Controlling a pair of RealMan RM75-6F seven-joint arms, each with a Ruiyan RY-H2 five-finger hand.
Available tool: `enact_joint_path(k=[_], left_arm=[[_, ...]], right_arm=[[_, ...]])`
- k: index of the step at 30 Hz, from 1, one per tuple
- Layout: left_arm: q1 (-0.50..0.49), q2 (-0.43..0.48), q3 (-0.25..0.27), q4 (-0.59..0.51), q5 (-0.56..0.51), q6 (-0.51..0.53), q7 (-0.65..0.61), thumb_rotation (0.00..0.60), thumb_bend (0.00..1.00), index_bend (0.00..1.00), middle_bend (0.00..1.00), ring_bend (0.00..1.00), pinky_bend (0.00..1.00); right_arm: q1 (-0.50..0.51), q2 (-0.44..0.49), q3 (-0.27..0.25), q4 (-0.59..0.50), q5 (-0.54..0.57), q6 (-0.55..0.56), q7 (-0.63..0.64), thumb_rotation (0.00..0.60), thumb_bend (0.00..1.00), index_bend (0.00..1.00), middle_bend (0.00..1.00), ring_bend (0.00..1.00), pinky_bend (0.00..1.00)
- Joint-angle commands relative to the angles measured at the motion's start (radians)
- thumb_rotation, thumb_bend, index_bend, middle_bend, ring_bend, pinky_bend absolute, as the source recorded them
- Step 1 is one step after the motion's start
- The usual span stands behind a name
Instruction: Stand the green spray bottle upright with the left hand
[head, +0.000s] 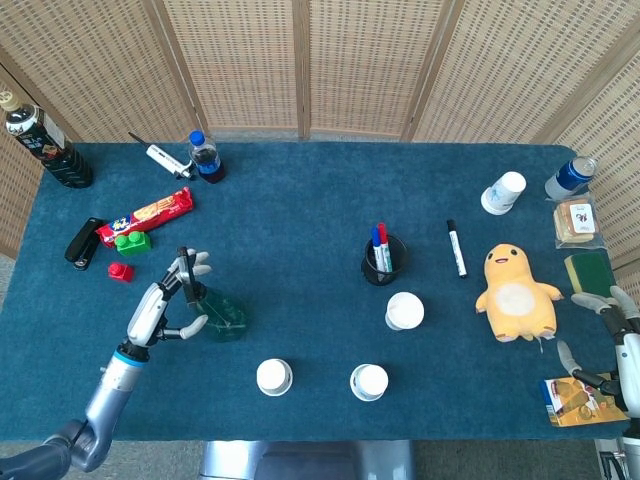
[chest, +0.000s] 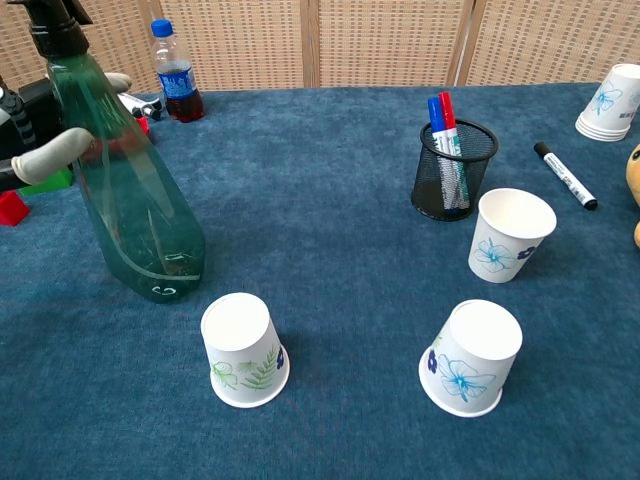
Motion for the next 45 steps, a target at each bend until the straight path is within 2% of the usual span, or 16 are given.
enact_joint_path(k=[1,4,12,17,21,26,32,36,40,45], left_arm=[[0.002,0.005,0.002,-0.006,0.000,-0.001,0.000,0.287,0.32,0.17,0.10,0.01,0.20],[0.005,0.013,0.004,-0.017,0.003,0.000,0.005,0.276,0.32,0.15,0.09,0.00,0.16],[0.024,0.057,0.010,-0.074,0.004,0.017,0.019,0.271,0.32,0.14,0.09,0.01,0.20],[0.051,0.125,0.012,-0.163,-0.007,0.030,0.045,0.263,0.32,0.16,0.11,0.03,0.21],[0.082,0.230,0.022,-0.304,-0.041,0.004,0.090,0.260,0.32,0.19,0.13,0.08,0.25],[0.114,0.398,0.051,-0.483,-0.073,-0.044,0.236,0.278,0.33,0.25,0.21,0.13,0.26],[0.159,0.606,0.092,-0.674,-0.109,-0.077,0.452,0.288,0.33,0.27,0.21,0.13,0.28],[0.197,0.743,0.124,-0.799,-0.142,-0.089,0.631,0.330,0.33,0.27,0.21,0.13,0.28],[0.245,0.816,0.144,-0.872,-0.165,-0.062,0.747,0.402,0.33,0.28,0.23,0.13,0.28],[0.307,0.864,0.142,-0.916,-0.179,-0.003,0.786,0.430,0.33,0.32,0.25,0.14,0.28]], right_arm=[[0.001,0.000,0.000,0.000,0.000,-0.001,0.000,0.600,0.39,0.25,0.27,0.07,0.18],[0.002,0.000,0.000,-0.001,-0.001,-0.002,-0.001,0.600,0.39,0.25,0.27,0.07,0.18],[0.003,0.006,0.002,-0.005,-0.001,-0.003,-0.007,0.600,0.39,0.25,0.27,0.07,0.18],[0.009,0.008,0.004,-0.007,0.002,-0.011,-0.013,0.600,0.39,0.25,0.27,0.07,0.18],[0.021,0.021,0.012,-0.013,0.010,-0.023,-0.033,0.600,0.39,0.25,0.27,0.07,0.18],[0.040,0.034,0.018,-0.023,0.027,-0.054,-0.068,0.600,0.39,0.25,0.27,0.07,0.18],[0.068,0.034,0.017,-0.022,0.042,-0.102,-0.109,0.600,0.39,0.25,0.27,0.07,0.18],[0.081,0.030,0.019,-0.015,0.071,-0.119,-0.175,0.600,0.39,0.25,0.27,0.07,0.18],[0.090,0.023,0.020,-0.008,0.071,-0.117,-0.237,0.600,0.39,0.27,0.27,0.07,0.18],[0.098,0.020,0.018,-0.006,0.057,-0.114,-0.281,0.600,0.39,0.29,0.27,0.07,0.18]])
